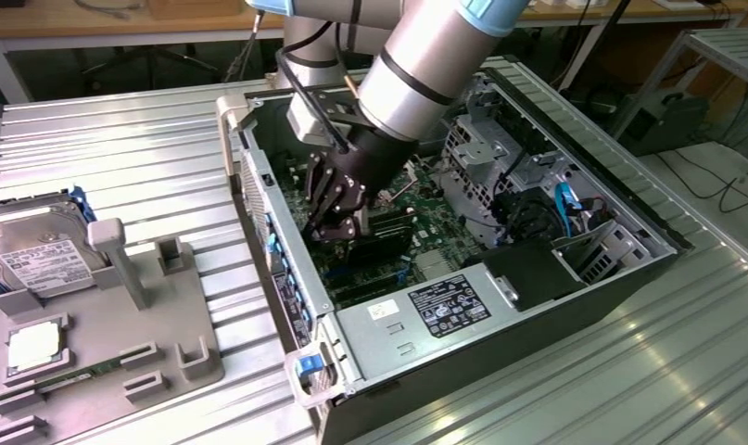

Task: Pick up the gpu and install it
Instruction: 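Press down on the gpu until it lock into place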

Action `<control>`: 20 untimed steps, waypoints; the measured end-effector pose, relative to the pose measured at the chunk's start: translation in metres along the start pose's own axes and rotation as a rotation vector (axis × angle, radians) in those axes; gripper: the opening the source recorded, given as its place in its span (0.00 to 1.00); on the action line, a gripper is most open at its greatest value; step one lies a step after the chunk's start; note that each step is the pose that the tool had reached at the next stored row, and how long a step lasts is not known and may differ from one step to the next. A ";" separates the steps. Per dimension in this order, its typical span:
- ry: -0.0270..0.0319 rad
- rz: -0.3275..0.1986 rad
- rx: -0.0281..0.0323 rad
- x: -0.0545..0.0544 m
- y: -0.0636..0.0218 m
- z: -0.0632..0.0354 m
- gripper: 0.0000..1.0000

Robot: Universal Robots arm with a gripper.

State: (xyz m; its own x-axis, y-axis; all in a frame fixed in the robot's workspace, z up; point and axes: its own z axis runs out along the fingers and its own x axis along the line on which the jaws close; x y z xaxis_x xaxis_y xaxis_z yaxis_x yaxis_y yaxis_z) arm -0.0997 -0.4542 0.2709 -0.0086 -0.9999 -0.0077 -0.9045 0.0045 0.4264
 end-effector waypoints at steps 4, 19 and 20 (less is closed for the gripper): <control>0.0003 0.000 0.0013 0.000 0.0012 0.0018 0.11; 0.0048 0.002 0.0204 0.000 -0.0045 0.0133 0.11; 0.0053 0.002 0.0205 0.000 -0.0055 0.0143 0.11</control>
State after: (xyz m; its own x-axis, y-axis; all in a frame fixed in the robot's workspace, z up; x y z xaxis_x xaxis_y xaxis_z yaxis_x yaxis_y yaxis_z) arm -0.1008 -0.4539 0.2556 -0.0085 -1.0000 -0.0019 -0.9131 0.0070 0.4078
